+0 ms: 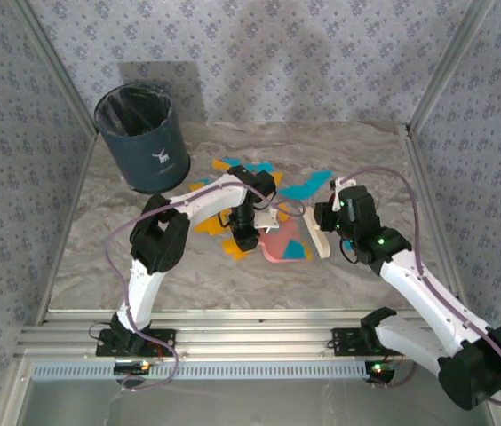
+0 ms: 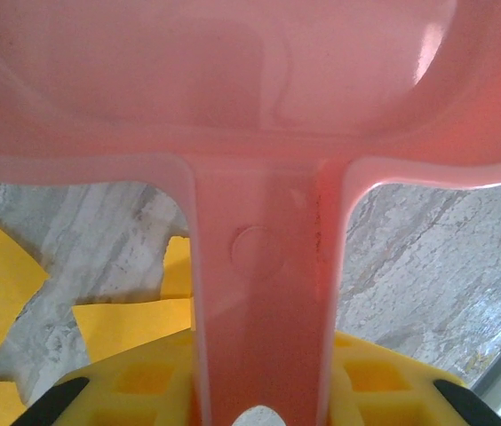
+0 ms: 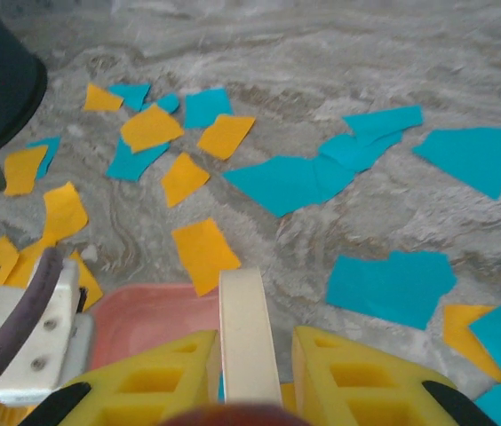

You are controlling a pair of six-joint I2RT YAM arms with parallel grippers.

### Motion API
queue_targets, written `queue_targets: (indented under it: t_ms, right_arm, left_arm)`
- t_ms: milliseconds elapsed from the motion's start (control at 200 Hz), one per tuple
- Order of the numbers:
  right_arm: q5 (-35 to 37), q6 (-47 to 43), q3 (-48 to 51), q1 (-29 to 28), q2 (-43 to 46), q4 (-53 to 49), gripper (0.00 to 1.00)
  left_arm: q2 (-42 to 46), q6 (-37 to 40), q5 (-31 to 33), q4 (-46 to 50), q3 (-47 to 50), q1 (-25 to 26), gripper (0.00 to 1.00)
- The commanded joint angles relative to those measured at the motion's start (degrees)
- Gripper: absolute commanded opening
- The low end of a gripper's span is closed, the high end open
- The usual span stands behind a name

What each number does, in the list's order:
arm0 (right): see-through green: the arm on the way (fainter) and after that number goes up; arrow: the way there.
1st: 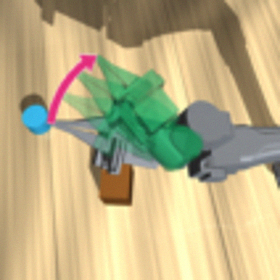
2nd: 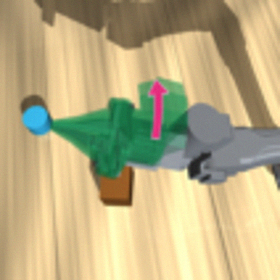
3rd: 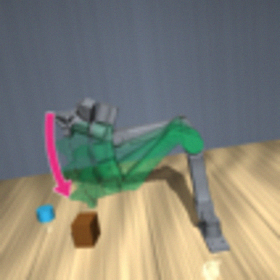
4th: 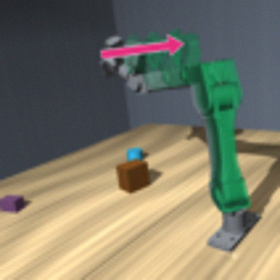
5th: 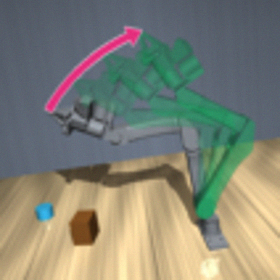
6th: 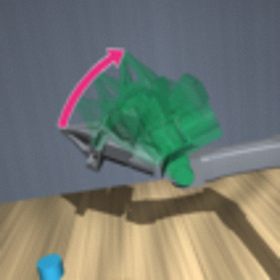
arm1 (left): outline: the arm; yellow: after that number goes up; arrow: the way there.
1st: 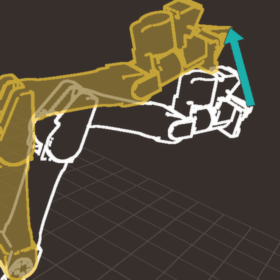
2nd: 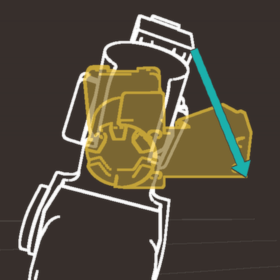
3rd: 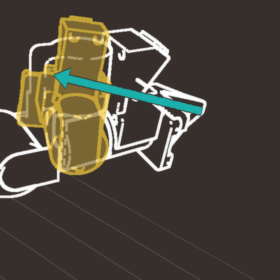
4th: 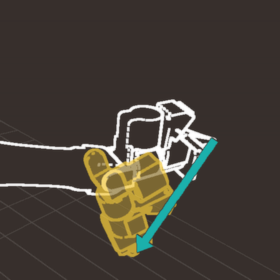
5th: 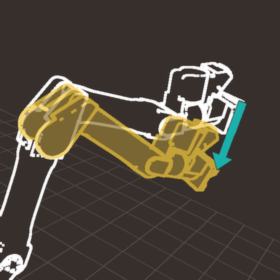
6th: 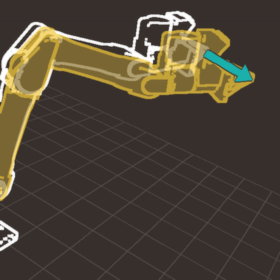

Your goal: Sweep away the paper scraps from the table

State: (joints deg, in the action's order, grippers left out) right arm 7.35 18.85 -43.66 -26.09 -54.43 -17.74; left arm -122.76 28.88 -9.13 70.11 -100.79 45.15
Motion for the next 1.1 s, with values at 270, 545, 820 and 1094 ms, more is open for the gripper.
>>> queue_targets:
  t_ms: [270,545,820,1094]
  right_arm:
    - [15.23,2.39,2.26,-0.99,2.79,-3.08,0.0]
    - [13.69,2.92,4.0,-2.05,0.13,-1.32,0.0]
    - [13.22,3.01,4.62,-2.43,-0.37,-0.64,0.0]
    - [9.67,5.04,6.46,-2.98,-0.93,2.51,0.0]
  left_arm:
    - [3.21,0.38,-0.1,1.6,2.33,0.57,0.0]
    - [4.58,0.74,0.46,2.51,3.98,0.59,0.0]
    - [7.4,1.24,0.99,2.38,6.61,0.56,0.0]
    - [5.51,0.76,-0.97,2.69,6.05,1.18,0.0]
